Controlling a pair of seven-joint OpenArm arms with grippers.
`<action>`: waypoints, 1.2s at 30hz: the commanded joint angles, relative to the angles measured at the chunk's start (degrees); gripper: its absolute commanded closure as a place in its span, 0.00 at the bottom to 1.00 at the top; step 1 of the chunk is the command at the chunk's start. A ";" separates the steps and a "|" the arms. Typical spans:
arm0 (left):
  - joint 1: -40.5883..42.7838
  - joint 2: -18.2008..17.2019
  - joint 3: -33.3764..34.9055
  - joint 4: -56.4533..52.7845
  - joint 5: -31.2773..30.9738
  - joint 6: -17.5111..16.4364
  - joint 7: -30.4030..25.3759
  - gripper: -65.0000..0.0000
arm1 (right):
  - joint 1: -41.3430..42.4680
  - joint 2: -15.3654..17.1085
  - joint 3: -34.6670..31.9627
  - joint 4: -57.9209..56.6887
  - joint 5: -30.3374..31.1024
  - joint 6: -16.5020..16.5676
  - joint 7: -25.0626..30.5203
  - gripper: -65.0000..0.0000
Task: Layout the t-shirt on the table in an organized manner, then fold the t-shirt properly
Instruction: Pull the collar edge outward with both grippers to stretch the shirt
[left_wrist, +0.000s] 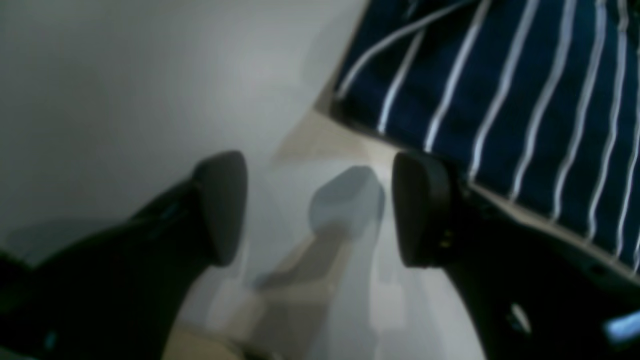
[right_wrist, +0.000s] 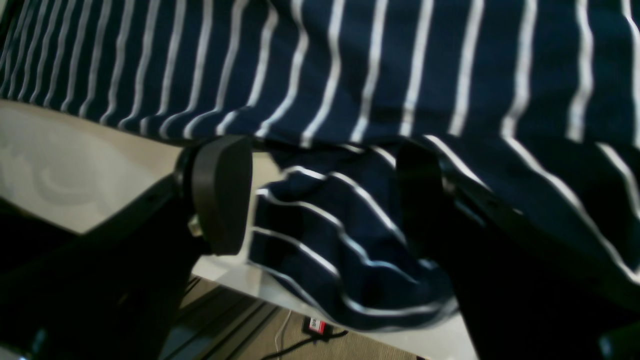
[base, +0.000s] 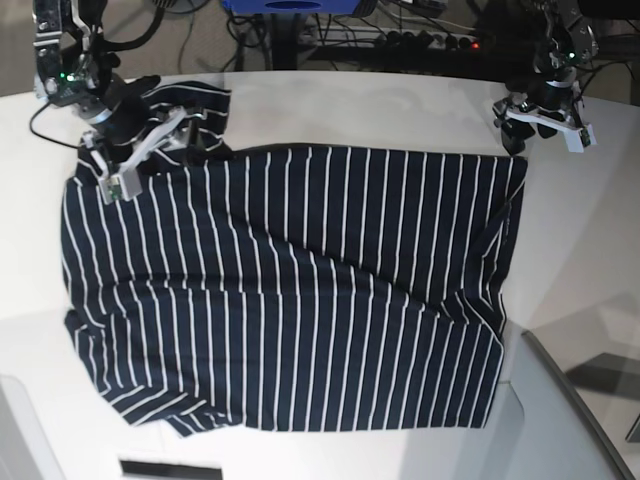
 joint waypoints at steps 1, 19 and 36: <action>-1.05 -0.65 0.04 -0.97 0.02 -0.13 0.99 0.38 | 0.02 0.50 1.54 1.15 0.75 0.25 1.41 0.36; -6.85 -0.74 6.64 -7.74 0.38 -0.04 0.90 0.39 | -2.88 -6.09 23.70 -4.38 6.90 3.50 1.23 0.35; -6.32 -1.62 6.55 -7.39 0.46 0.14 1.17 1.00 | -4.90 -8.47 27.56 -7.99 13.23 9.22 -4.92 0.35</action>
